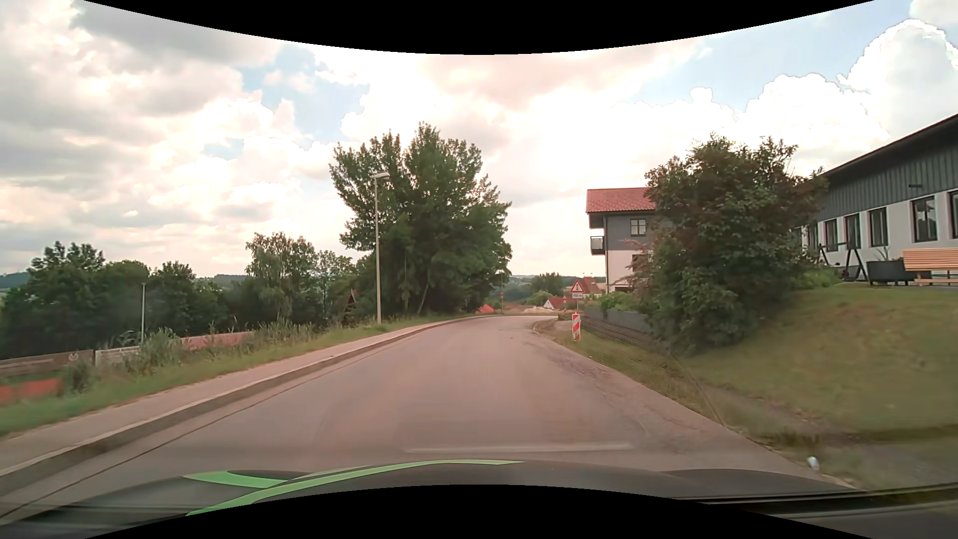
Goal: Follow the waypoints while adhering to traffic rules and regulations
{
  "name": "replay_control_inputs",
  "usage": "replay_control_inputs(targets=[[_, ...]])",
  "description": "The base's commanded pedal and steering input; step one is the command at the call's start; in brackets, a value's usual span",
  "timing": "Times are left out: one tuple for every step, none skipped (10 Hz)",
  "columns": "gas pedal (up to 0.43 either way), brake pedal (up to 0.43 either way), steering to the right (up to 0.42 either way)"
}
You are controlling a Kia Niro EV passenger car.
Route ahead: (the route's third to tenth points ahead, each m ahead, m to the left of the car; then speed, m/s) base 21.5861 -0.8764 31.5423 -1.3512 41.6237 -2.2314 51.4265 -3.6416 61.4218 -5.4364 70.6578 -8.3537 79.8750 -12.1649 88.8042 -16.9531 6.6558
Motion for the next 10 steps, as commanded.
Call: replay_control_inputs(targets=[[0.169, 0.0, 0.024], [0.169, 0.0, 0.023], [0.169, 0.0, 0.022], [0.169, 0.0, 0.018], [0.169, 0.0, 0.016], [0.157, 0.0, 0.015], [0.157, 0.0, 0.016], [0.15, 0.0, 0.015], [0.138, 0.0, 0.014], [0.138, 0.0, 0.013]])
